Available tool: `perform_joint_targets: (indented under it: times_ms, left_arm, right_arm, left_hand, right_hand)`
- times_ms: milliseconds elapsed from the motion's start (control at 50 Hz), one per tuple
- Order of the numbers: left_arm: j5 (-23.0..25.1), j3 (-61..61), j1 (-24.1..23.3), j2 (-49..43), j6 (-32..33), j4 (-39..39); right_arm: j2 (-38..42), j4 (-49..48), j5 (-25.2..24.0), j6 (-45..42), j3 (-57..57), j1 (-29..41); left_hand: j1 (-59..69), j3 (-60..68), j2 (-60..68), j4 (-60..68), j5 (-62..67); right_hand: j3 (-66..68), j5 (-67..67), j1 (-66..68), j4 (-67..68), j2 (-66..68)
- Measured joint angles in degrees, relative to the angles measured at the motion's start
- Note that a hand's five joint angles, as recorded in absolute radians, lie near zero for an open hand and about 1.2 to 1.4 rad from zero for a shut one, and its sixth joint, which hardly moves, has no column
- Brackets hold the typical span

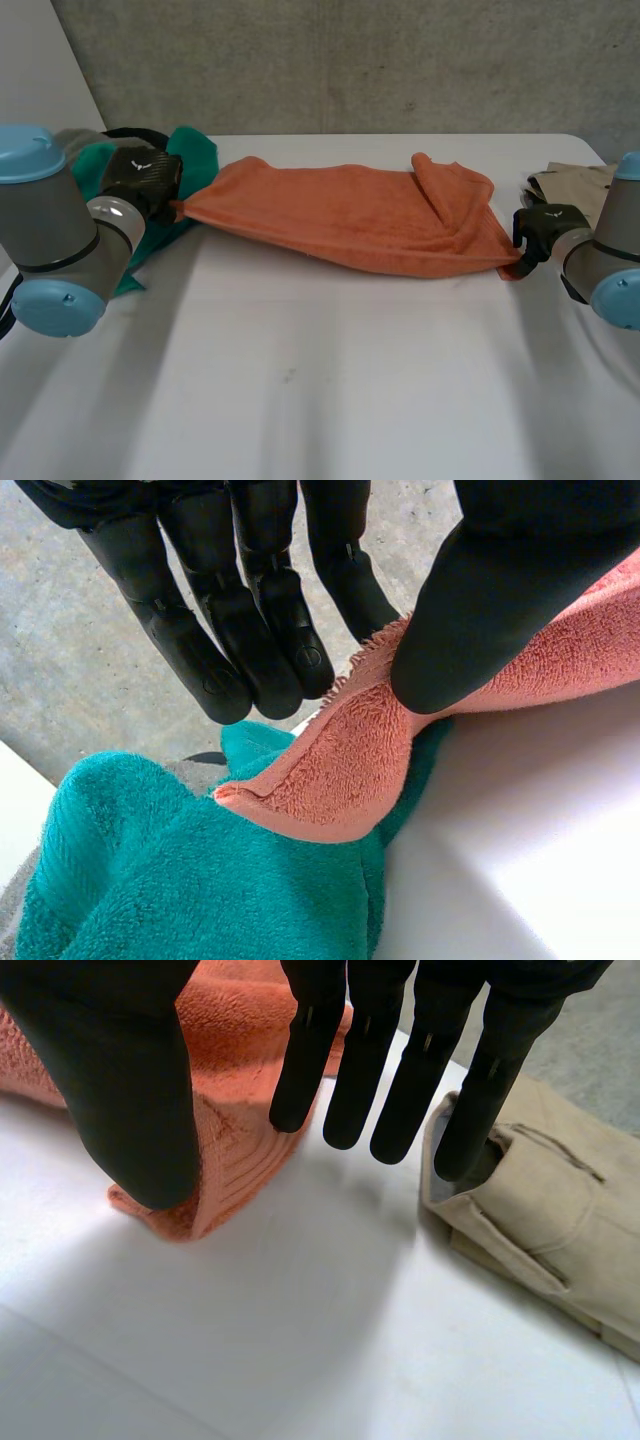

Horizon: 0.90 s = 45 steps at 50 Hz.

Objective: Fold the laundry.

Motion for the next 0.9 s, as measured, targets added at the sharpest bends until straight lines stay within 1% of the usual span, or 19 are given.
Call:
perform_joint_targets:
  times_ms: [120, 240, 280, 300, 340, 380, 460, 540, 620, 660, 680, 700, 720, 740, 760, 780, 800, 840, 900]
  left_arm:
    - [0.0, 0.0, 0.0, 0.1, -0.5, -0.5]
    - [0.0, 0.0, -0.1, 0.3, -0.8, -1.2]
    - [0.0, 0.0, 0.0, 0.3, -0.8, -1.4]
    - [0.0, 0.0, 0.0, 0.3, -0.8, -1.4]
    - [-0.1, 0.0, 0.0, 0.3, -0.8, -1.5]
    - [-0.1, 0.0, 0.1, 0.4, -0.8, -1.7]
    - [-0.1, -0.2, 0.4, 0.8, -0.8, -2.9]
    - [-0.1, -1.1, 0.6, 2.6, -0.3, -7.8]
    - [0.0, -2.7, 0.8, 5.4, 1.4, -16.7]
    - [0.1, -4.2, 1.0, 7.4, 3.2, -23.5]
    - [0.2, -4.6, 1.1, 7.8, 3.8, -25.3]
    - [0.4, -5.3, 1.2, 8.6, 4.8, -27.9]
    - [0.8, -6.5, 1.5, 9.7, 6.6, -32.1]
    - [0.9, -6.9, 1.6, 10.1, 7.3, -33.6]
    - [1.1, -7.4, 1.7, 10.6, 8.2, -35.2]
    - [1.6, -8.8, 2.0, 11.6, 11.0, -39.0]
    - [2.0, -9.8, 2.2, 12.1, 13.3, -41.3]
    - [2.0, -10.6, 2.3, 12.3, 16.7, -43.1]
    - [1.1, -10.3, 2.0, 11.3, 19.6, -42.6]
  right_arm:
    - [0.1, 1.9, -2.5, 1.3, -0.1, 0.0]
    - [0.1, 3.5, -4.7, 5.4, -0.5, 0.0]
    - [0.3, 3.4, -4.9, 6.2, -0.7, 0.0]
    - [0.6, 3.1, -5.0, 6.7, -1.0, 0.0]
    - [1.1, 2.5, -4.9, 6.9, -1.5, -0.2]
    - [1.4, 2.1, -4.7, 6.7, -1.9, -0.3]
    - [0.8, 2.4, -4.3, 4.7, -2.0, -0.6]
    - [-3.2, 6.2, -5.1, -1.0, 0.1, -1.1]
    - [-10.3, 13.7, -7.7, -11.9, 4.7, -2.1]
    - [-14.8, 19.9, -9.1, -20.9, 8.1, -3.3]
    - [-15.8, 21.3, -9.3, -23.0, 8.9, -3.6]
    - [-17.5, 24.3, -9.6, -27.3, 10.4, -4.3]
    - [-19.9, 28.6, -9.8, -33.7, 12.4, -5.4]
    - [-20.5, 29.7, -9.8, -35.3, 13.0, -5.6]
    - [-21.7, 32.1, -9.8, -38.8, 14.0, -6.2]
    - [-23.6, 36.4, -9.3, -44.9, 15.9, -7.3]
    - [-24.6, 39.0, -8.7, -48.6, 17.0, -7.9]
    - [-25.3, 41.8, -7.5, -52.6, 18.1, -8.5]
    - [-24.4, 41.8, -6.6, -53.5, 18.0, -8.2]
  left_hand:
    - [0.0, 0.0, 0.0, 0.0, 0.0]
    - [0.0, 0.0, 0.0, 0.0, 0.0]
    - [0.0, 0.0, 0.0, 0.0, 0.0]
    - [0.0, 0.0, 0.0, 0.0, 0.0]
    - [0.0, 0.0, 0.0, 0.0, 0.0]
    - [0.0, 0.0, 0.0, 0.0, 0.0]
    - [0.0, 0.0, 0.0, 0.0, 0.0]
    - [0.0, 0.0, 0.0, 0.0, 0.0]
    - [0.0, 0.0, 0.0, 0.0, 0.0]
    - [0.0, 0.0, 0.0, 0.0, 0.0]
    - [0.0, 0.0, 0.0, 0.0, 0.0]
    - [0.0, 0.0, 0.0, 0.0, 0.0]
    - [0.0, 0.0, 0.0, 0.0, 0.0]
    - [0.0, 0.0, 0.0, 0.0, 0.0]
    - [0.0, 0.0, 0.0, 0.0, 0.0]
    - [0.0, 0.0, 0.0, 0.0, 0.0]
    - [0.0, 0.0, 0.0, 0.0, 0.0]
    - [0.0, 0.0, 0.0, 0.0, 0.0]
    - [0.0, 0.0, 0.0, 0.0, 0.0]
  right_hand:
    - [-1.8, -3.6, -1.8, -2.7, -1.7]
    - [-3.5, -5.5, -3.4, -4.4, -3.0]
    - [-2.3, -3.0, -2.0, -2.8, -2.1]
    - [-0.1, -0.3, 0.6, -0.3, 0.3]
    - [16.2, 15.8, 16.0, 15.9, 16.9]
    - [22.8, 22.3, 21.1, 22.5, 23.6]
    - [24.3, 23.2, 21.1, 24.4, 24.2]
    - [24.3, 23.2, 21.1, 24.4, 24.2]
    - [24.3, 23.3, 21.1, 24.4, 24.2]
    - [24.3, 23.3, 21.1, 24.4, 24.2]
    - [24.3, 23.3, 21.1, 24.4, 24.2]
    - [24.3, 23.3, 21.1, 24.4, 24.2]
    - [24.3, 23.3, 21.1, 24.4, 24.2]
    - [24.3, 23.3, 21.1, 24.5, 24.2]
    - [24.4, 23.3, 21.1, 24.5, 24.2]
    - [24.4, 23.3, 21.1, 24.5, 24.2]
    - [24.4, 23.3, 21.1, 24.5, 24.2]
    - [24.4, 23.3, 21.1, 24.6, 24.2]
    - [24.4, 23.3, 21.1, 24.6, 24.2]
